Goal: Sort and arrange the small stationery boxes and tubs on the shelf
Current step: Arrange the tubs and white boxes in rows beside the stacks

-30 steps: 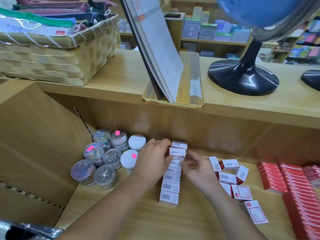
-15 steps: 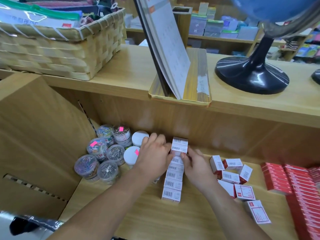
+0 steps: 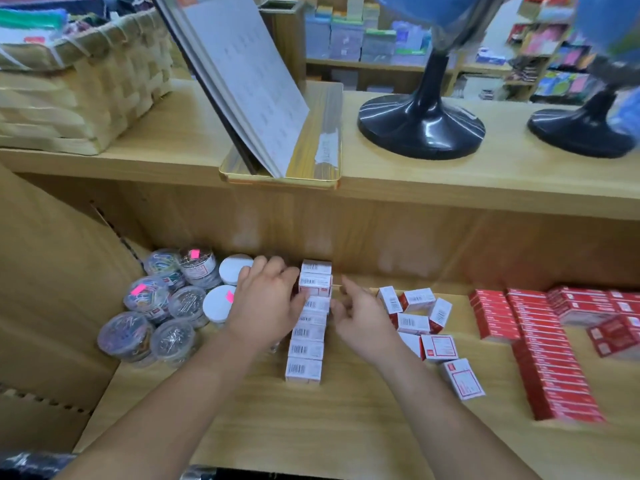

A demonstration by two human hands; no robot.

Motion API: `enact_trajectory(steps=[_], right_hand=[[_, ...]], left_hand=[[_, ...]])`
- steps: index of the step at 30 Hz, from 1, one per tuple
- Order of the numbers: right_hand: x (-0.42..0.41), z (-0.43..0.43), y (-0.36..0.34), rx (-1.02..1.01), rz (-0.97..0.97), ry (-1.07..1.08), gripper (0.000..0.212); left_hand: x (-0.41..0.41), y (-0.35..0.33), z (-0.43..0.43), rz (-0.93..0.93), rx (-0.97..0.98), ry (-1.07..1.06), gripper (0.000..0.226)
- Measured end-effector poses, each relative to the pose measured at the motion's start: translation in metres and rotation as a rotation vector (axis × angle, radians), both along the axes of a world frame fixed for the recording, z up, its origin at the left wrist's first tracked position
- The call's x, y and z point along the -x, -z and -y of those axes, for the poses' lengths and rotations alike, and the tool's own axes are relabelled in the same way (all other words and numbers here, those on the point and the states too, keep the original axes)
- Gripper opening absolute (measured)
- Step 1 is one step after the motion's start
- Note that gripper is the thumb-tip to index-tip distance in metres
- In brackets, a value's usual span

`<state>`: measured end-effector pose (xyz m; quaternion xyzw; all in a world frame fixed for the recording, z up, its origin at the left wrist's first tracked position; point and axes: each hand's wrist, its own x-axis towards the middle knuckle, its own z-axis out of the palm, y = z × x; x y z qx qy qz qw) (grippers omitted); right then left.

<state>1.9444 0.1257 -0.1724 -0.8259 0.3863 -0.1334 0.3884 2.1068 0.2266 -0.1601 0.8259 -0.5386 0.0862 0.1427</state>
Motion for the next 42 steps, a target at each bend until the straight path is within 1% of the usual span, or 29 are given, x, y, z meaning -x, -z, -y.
enact_trajectory(steps=[2, 4, 5, 7, 8, 9, 10, 11, 12, 14, 17, 19, 22, 25, 27, 30, 31, 34, 35, 37, 39, 40, 42], right_hand=[[0.020, 0.002, -0.008, -0.017, 0.068, 0.078, 0.032], [0.052, 0.002, -0.019, -0.002, 0.155, 0.171, 0.023], [0.072, 0.000, -0.023, 0.037, 0.180, 0.222, 0.017], [0.115, -0.005, -0.026, 0.172, 0.157, 0.326, 0.009], [0.136, -0.008, -0.024, 0.255, 0.115, 0.373, 0.008], [0.155, -0.010, -0.020, 0.316, 0.052, 0.416, 0.008], [0.172, -0.013, -0.014, 0.333, -0.027, 0.458, 0.015], [0.185, -0.014, -0.003, 0.317, -0.099, 0.485, 0.024], [0.195, -0.015, 0.006, 0.295, -0.151, 0.497, 0.027], [0.207, -0.019, 0.023, 0.238, -0.196, 0.477, 0.022], [0.211, -0.023, 0.036, 0.172, -0.184, 0.438, 0.028], [0.211, -0.028, 0.036, 0.171, -0.139, 0.456, 0.032], [0.211, -0.034, 0.030, 0.173, -0.014, 0.456, 0.030], [0.203, -0.043, 0.028, 0.127, 0.088, 0.338, 0.036], [0.195, -0.050, 0.031, 0.103, 0.153, 0.318, 0.041], [0.189, -0.053, 0.037, 0.052, 0.210, 0.348, 0.046], [0.188, -0.053, 0.039, 0.035, 0.219, 0.350, 0.046], [0.190, -0.053, 0.040, -0.006, 0.222, 0.365, 0.046], [0.190, -0.052, 0.040, -0.013, 0.219, 0.371, 0.045], [0.190, -0.050, 0.040, -0.011, 0.196, 0.373, 0.044], [0.189, -0.051, 0.039, 0.017, 0.140, 0.382, 0.045], [0.187, -0.052, 0.038, 0.024, 0.108, 0.395, 0.050], [0.181, -0.056, 0.034, 0.053, 0.083, 0.432, 0.062]], left_hand=[[0.014, -0.013, -0.005, 0.005, 0.103, 0.015, 0.026], [0.039, -0.024, -0.006, -0.033, 0.203, 0.107, 0.025], [0.055, -0.027, -0.004, -0.096, 0.203, 0.184, 0.024], [0.089, -0.020, 0.006, -0.284, 0.063, 0.314, 0.028], [0.104, -0.013, 0.013, -0.350, -0.033, 0.344, 0.035], [0.118, -0.004, 0.021, -0.368, -0.112, 0.355, 0.041], [0.129, 0.005, 0.029, -0.354, -0.173, 0.346, 0.045], [0.137, 0.012, 0.036, -0.333, -0.218, 0.321, 0.046], [0.143, 0.018, 0.041, -0.327, -0.241, 0.290, 0.047], [0.148, 0.031, 0.046, -0.379, -0.218, 0.254, 0.048], [0.147, 0.039, 0.037, -0.611, -0.131, 0.235, 0.042], [0.145, 0.040, 0.023, -0.697, -0.095, 0.256, 0.034], [0.143, 0.039, -0.003, -0.643, -0.074, 0.299, 0.037], [0.140, 0.040, -0.025, -0.557, -0.030, 0.351, 0.041], [0.139, 0.042, -0.035, -0.558, -0.017, 0.388, 0.038], [0.141, 0.045, -0.044, -0.513, 0.025, 0.401, 0.030], [0.142, 0.045, -0.045, -0.507, 0.023, 0.399, 0.030], [0.147, 0.041, -0.048, -0.487, -0.013, 0.388, 0.049], [0.149, 0.038, -0.050, -0.471, 0.008, 0.387, 0.049], [0.150, 0.031, -0.062, -0.475, 0.118, 0.361, 0.032], [0.142, 0.031, -0.081, -0.481, 0.221, 0.278, 0.015], [0.137, 0.032, -0.090, -0.480, 0.246, 0.213, 0.015], [0.125, 0.038, -0.106, -0.491, 0.262, 0.088, 0.021]])
